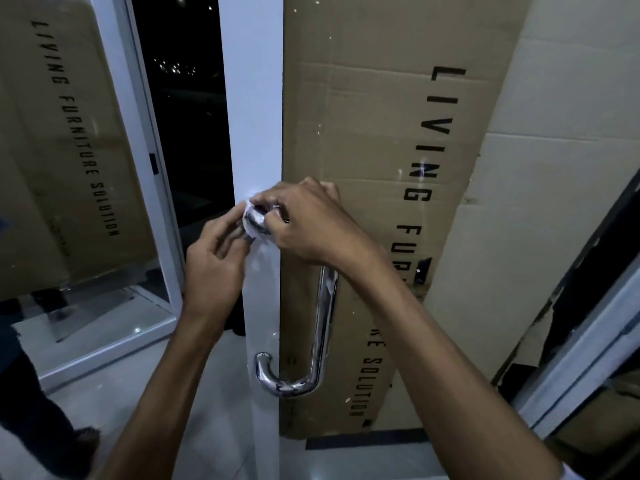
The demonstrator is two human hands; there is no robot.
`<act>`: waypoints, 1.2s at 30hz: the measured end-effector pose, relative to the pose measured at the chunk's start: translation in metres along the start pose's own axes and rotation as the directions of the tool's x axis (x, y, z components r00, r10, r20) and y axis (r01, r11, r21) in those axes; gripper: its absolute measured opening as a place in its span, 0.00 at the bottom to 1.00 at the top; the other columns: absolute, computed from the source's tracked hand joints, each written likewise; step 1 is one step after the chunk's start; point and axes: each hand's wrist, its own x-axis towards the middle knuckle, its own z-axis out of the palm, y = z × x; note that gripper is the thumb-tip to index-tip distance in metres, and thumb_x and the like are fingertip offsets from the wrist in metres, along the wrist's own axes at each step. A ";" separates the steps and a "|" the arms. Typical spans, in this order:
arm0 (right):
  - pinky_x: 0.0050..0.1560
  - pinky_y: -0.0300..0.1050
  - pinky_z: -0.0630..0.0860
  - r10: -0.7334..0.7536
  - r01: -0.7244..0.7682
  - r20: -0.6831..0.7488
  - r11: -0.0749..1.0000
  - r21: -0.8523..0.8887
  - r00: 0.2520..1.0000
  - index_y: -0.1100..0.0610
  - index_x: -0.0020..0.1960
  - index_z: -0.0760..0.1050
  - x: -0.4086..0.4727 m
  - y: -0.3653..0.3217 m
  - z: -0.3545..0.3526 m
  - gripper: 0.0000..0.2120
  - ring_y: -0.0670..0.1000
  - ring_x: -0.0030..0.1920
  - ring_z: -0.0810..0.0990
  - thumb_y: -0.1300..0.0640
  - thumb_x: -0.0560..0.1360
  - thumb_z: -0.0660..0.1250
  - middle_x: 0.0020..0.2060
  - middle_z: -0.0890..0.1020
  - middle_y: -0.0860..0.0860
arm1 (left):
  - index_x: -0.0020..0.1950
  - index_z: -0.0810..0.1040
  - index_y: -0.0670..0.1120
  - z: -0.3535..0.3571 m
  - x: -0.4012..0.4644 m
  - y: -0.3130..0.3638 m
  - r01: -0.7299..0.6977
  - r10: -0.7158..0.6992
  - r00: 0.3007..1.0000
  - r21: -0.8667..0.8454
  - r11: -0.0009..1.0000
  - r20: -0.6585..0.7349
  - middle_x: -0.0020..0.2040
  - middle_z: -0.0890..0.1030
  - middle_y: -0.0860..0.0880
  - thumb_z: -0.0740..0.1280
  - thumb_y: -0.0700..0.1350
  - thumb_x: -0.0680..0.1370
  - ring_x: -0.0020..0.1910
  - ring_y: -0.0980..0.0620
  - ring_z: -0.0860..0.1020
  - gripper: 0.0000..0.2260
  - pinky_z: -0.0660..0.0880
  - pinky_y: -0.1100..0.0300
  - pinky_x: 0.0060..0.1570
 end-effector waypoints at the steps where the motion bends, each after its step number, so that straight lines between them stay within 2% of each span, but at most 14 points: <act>1: 0.70 0.52 0.60 -0.007 0.007 0.023 1.000 -0.014 1.000 0.43 0.71 0.78 0.003 -0.002 -0.002 0.21 0.55 0.69 0.73 0.49 0.82 0.57 0.68 0.80 0.44 | 0.74 0.75 0.43 0.002 -0.001 0.001 0.101 -0.097 0.995 -0.181 0.978 0.033 0.68 0.81 0.47 0.60 0.33 0.85 0.67 0.54 0.80 0.19 0.75 0.55 0.70; 3: 0.72 0.52 0.60 -0.020 0.019 0.041 1.000 0.016 0.999 0.42 0.71 0.77 0.003 -0.004 -0.007 0.25 0.54 0.70 0.74 0.47 0.79 0.53 0.66 0.82 0.44 | 0.75 0.73 0.38 0.000 -0.001 0.006 0.239 -0.198 0.971 -0.462 0.854 0.137 0.69 0.81 0.43 0.55 0.33 0.84 0.70 0.49 0.79 0.19 0.71 0.50 0.74; 6: 0.75 0.52 0.61 -0.009 0.012 -0.028 0.993 0.114 1.000 0.43 0.75 0.74 -0.007 0.003 -0.014 0.23 0.52 0.63 0.77 0.52 0.82 0.56 0.65 0.83 0.46 | 0.70 0.71 0.31 -0.006 0.000 0.016 0.373 -0.270 0.927 -0.721 0.584 0.261 0.70 0.79 0.38 0.53 0.35 0.82 0.71 0.43 0.78 0.18 0.71 0.49 0.74; 8: 0.76 0.55 0.64 0.003 0.023 -0.122 0.977 0.211 0.992 0.45 0.75 0.74 -0.015 0.009 -0.016 0.23 0.50 0.65 0.79 0.55 0.81 0.58 0.67 0.82 0.46 | 0.66 0.71 0.33 -0.006 -0.002 0.022 0.435 -0.285 0.897 -0.795 0.423 0.339 0.70 0.78 0.36 0.54 0.36 0.81 0.70 0.39 0.78 0.16 0.72 0.45 0.73; 10: 0.74 0.57 0.68 0.023 0.030 -0.173 0.953 0.301 0.985 0.46 0.75 0.74 -0.023 0.014 -0.016 0.24 0.47 0.70 0.77 0.55 0.81 0.58 0.67 0.82 0.46 | 0.63 0.72 0.34 -0.005 -0.002 0.025 0.454 -0.303 0.881 -0.830 0.323 0.364 0.70 0.77 0.34 0.54 0.37 0.80 0.69 0.35 0.78 0.15 0.70 0.42 0.74; 13: 0.75 0.58 0.70 0.054 0.025 -0.205 0.930 0.368 0.977 0.44 0.75 0.73 -0.033 0.019 -0.019 0.22 0.44 0.70 0.77 0.55 0.82 0.58 0.67 0.82 0.44 | 0.70 0.68 0.34 -0.003 0.002 0.029 0.406 -0.342 0.883 -0.889 0.212 0.322 0.72 0.75 0.33 0.55 0.38 0.80 0.69 0.32 0.77 0.18 0.69 0.39 0.74; 17: 0.73 0.49 0.73 0.088 0.024 -0.254 0.913 0.408 0.963 0.47 0.74 0.75 -0.042 0.030 -0.027 0.20 0.41 0.67 0.79 0.59 0.84 0.59 0.64 0.83 0.44 | 0.66 0.68 0.39 0.006 -0.013 0.030 0.455 -0.338 0.873 -0.839 0.299 0.352 0.73 0.74 0.33 0.55 0.40 0.80 0.69 0.34 0.77 0.15 0.69 0.35 0.73; 21: 0.65 0.36 0.76 0.129 -0.010 -0.253 0.905 0.426 0.959 0.47 0.74 0.76 -0.049 0.040 -0.031 0.20 0.38 0.63 0.79 0.60 0.85 0.60 0.61 0.84 0.45 | 0.64 0.73 0.33 -0.001 -0.010 0.035 0.401 -0.396 0.874 -0.877 0.264 0.281 0.67 0.78 0.32 0.58 0.39 0.75 0.65 0.31 0.79 0.20 0.71 0.36 0.71; 23: 0.61 0.32 0.76 0.152 -0.032 -0.240 0.898 0.439 0.959 0.46 0.74 0.76 -0.051 0.042 -0.030 0.19 0.38 0.63 0.79 0.59 0.85 0.60 0.61 0.83 0.44 | 0.67 0.72 0.32 -0.002 -0.010 0.039 0.391 -0.405 0.876 -0.876 0.283 0.261 0.67 0.78 0.32 0.58 0.40 0.75 0.66 0.31 0.79 0.22 0.72 0.36 0.71; 26: 0.62 0.37 0.78 0.161 -0.035 -0.240 0.890 0.455 0.957 0.46 0.73 0.76 -0.050 0.044 -0.023 0.19 0.38 0.62 0.80 0.58 0.85 0.60 0.61 0.84 0.45 | 0.70 0.69 0.32 0.000 -0.020 0.042 0.450 -0.372 0.872 -0.818 0.359 0.317 0.68 0.79 0.33 0.54 0.42 0.80 0.69 0.32 0.77 0.22 0.69 0.35 0.73; 30: 0.65 0.42 0.78 0.178 -0.071 -0.188 0.882 0.466 0.966 0.44 0.73 0.77 -0.051 0.045 -0.011 0.19 0.40 0.62 0.80 0.57 0.85 0.60 0.62 0.84 0.45 | 0.73 0.68 0.31 -0.001 -0.020 0.046 0.410 -0.396 0.880 -0.839 0.357 0.262 0.67 0.80 0.33 0.53 0.43 0.81 0.69 0.32 0.77 0.24 0.69 0.39 0.74; 33: 0.67 0.48 0.78 0.190 -0.090 -0.163 0.872 0.481 0.968 0.44 0.72 0.77 -0.055 0.047 -0.003 0.19 0.41 0.63 0.80 0.57 0.85 0.59 0.63 0.83 0.46 | 0.74 0.68 0.32 0.005 -0.027 0.049 0.431 -0.388 0.878 -0.817 0.384 0.281 0.68 0.79 0.34 0.53 0.42 0.81 0.69 0.34 0.78 0.24 0.69 0.38 0.74; 36: 0.66 0.45 0.78 0.220 -0.104 -0.177 0.859 0.502 0.959 0.45 0.71 0.78 -0.058 0.051 -0.001 0.19 0.40 0.62 0.81 0.58 0.84 0.60 0.61 0.84 0.45 | 0.72 0.69 0.31 0.001 -0.028 0.048 0.435 -0.415 0.867 -0.824 0.363 0.275 0.68 0.79 0.34 0.53 0.43 0.81 0.68 0.34 0.78 0.24 0.68 0.37 0.75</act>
